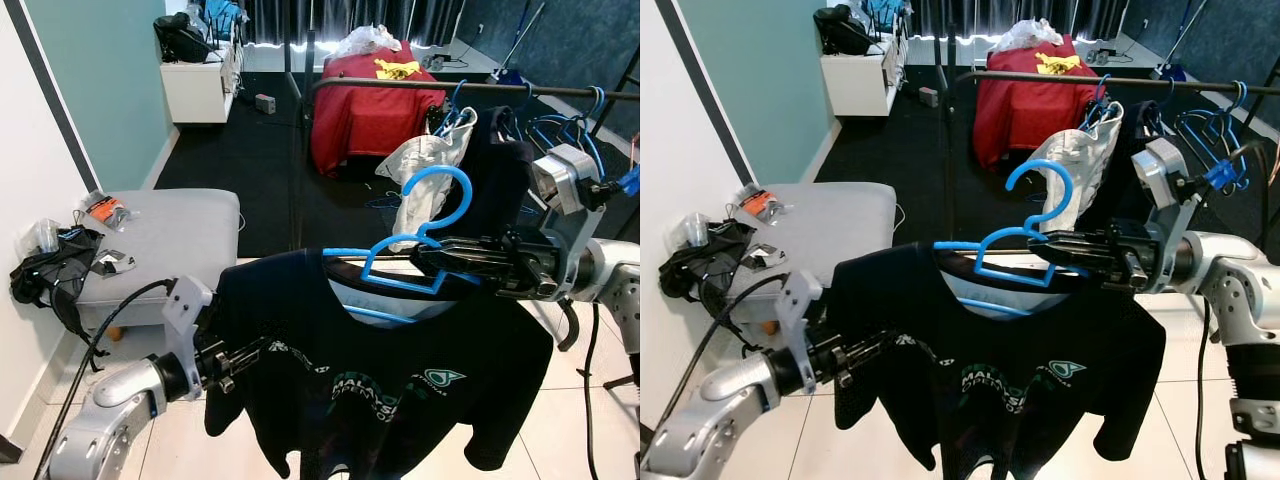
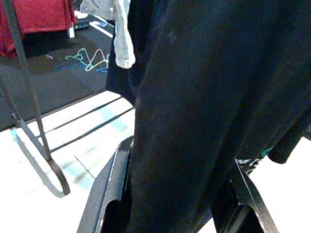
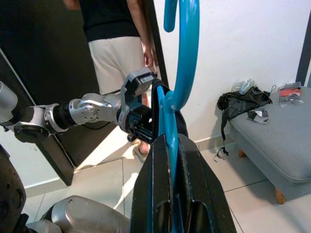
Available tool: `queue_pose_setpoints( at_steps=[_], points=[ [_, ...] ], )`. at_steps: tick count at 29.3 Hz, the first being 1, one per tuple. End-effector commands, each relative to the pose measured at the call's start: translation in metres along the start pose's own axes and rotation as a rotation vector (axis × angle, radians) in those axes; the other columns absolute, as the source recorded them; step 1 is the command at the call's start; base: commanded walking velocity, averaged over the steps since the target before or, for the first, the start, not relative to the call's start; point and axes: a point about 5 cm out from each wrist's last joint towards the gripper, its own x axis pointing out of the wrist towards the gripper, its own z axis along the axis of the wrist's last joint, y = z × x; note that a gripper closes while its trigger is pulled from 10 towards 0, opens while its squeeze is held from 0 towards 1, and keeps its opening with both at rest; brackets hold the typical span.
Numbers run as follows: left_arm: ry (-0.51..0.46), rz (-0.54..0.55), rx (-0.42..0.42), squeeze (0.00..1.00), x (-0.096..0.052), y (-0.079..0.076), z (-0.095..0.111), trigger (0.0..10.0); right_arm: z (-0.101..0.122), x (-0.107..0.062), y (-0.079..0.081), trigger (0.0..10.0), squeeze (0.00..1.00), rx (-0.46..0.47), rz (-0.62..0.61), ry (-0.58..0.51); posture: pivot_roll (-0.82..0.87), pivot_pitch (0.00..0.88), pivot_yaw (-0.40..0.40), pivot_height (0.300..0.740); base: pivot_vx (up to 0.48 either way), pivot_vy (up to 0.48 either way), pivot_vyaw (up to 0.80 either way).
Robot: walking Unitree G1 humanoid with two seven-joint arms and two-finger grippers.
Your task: Hang hanger
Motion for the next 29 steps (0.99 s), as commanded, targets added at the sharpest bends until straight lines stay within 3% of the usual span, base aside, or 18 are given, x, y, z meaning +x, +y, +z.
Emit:
queue_pose_setpoints(
  at_steps=[1, 24, 25, 28, 29],
  points=[
    [-0.002, -0.013, 0.022, 0.00, -0.007, 0.000, 0.003, 10.0, 0.008, -0.003, 0.002, 10.0, 0.00, -0.036, 0.005, -0.010, -0.08, 0.000, -0.033, 0.740, 0.000, 0.000, 0.00],
    [-0.117, -0.048, -0.079, 0.00, -0.006, 0.000, 0.021, 10.0, 0.006, -0.005, 0.000, 10.0, 0.00, -0.034, 0.003, -0.005, -0.08, 0.000, -0.037, 0.740, 0.000, 0.000, 0.00],
    [-0.116, -0.051, -0.077, 0.00, -0.006, 0.000, 0.021, 9.1, 0.005, -0.005, 0.000, 10.0, 0.00, -0.033, 0.002, -0.004, -0.08, 0.000, -0.038, 0.740, 0.000, 0.000, 0.00],
    [-0.119, -0.051, -0.079, 0.00, -0.007, 0.000, 0.021, 8.8, 0.005, -0.005, 0.000, 10.0, 0.00, -0.030, 0.003, -0.004, -0.08, 0.000, -0.039, 0.740, 0.000, 0.000, 0.00],
    [-0.122, -0.049, -0.079, 0.00, -0.007, 0.001, 0.022, 7.9, 0.005, -0.005, 0.000, 10.0, 0.00, -0.029, 0.003, -0.002, -0.08, 0.000, -0.040, 0.740, 0.000, 0.000, 0.00]
  ],
)
